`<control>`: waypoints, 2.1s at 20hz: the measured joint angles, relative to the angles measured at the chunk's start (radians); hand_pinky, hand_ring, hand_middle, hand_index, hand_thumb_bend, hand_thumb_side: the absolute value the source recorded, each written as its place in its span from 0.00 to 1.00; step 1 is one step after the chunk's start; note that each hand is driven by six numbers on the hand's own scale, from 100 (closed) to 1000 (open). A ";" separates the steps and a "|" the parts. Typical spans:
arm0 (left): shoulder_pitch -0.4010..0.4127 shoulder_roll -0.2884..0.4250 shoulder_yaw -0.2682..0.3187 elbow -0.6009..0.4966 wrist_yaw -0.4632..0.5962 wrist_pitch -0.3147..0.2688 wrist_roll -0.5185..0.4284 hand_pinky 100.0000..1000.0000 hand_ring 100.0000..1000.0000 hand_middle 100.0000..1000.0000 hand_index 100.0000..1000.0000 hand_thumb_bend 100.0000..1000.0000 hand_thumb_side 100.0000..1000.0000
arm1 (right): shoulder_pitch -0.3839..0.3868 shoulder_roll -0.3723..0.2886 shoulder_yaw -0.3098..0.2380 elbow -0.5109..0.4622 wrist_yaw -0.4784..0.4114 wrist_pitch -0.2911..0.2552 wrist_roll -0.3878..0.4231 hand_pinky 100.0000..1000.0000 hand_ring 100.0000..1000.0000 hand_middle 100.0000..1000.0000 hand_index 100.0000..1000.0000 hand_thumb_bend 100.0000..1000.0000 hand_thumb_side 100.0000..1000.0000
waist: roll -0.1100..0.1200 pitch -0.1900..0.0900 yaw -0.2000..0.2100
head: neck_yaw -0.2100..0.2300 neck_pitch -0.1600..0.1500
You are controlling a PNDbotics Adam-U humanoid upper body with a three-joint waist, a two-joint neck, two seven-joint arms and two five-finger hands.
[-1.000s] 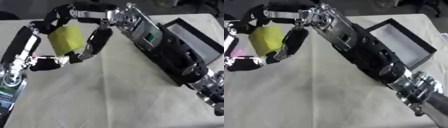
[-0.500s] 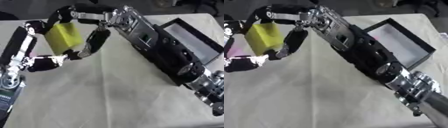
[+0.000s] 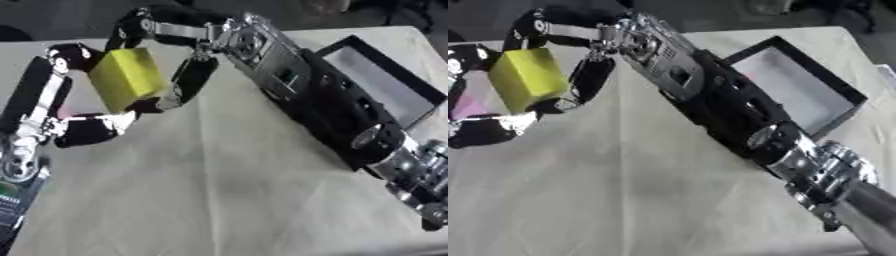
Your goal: Pick up the objects with one hand, pass them to the other hand, and then place them into the box on the other side of the table.
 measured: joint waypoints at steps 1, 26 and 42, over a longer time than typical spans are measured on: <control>0.000 0.000 0.000 -0.001 0.000 0.001 -0.001 0.74 0.51 0.44 0.35 0.00 0.05 | 0.000 0.000 0.000 0.000 -0.011 0.005 -0.004 0.80 0.55 0.45 0.53 0.20 0.00 | 0.000 0.000 0.000 | 0.000 0.000; 0.017 0.008 0.008 0.027 -0.150 0.123 -0.083 0.85 0.73 0.67 0.81 0.89 0.61 | 0.010 -0.026 -0.013 -0.007 -0.099 0.044 0.039 0.78 0.51 0.36 0.48 0.30 0.00 | 0.000 0.000 -0.004 | -0.021 0.000; 0.039 0.027 0.019 0.019 -0.128 0.231 -0.047 0.84 0.72 0.66 0.80 0.85 0.56 | 0.060 -0.146 -0.092 -0.010 -0.162 0.100 0.035 0.78 0.49 0.38 0.49 0.26 0.00 | 0.000 0.000 -0.018 | -0.020 0.000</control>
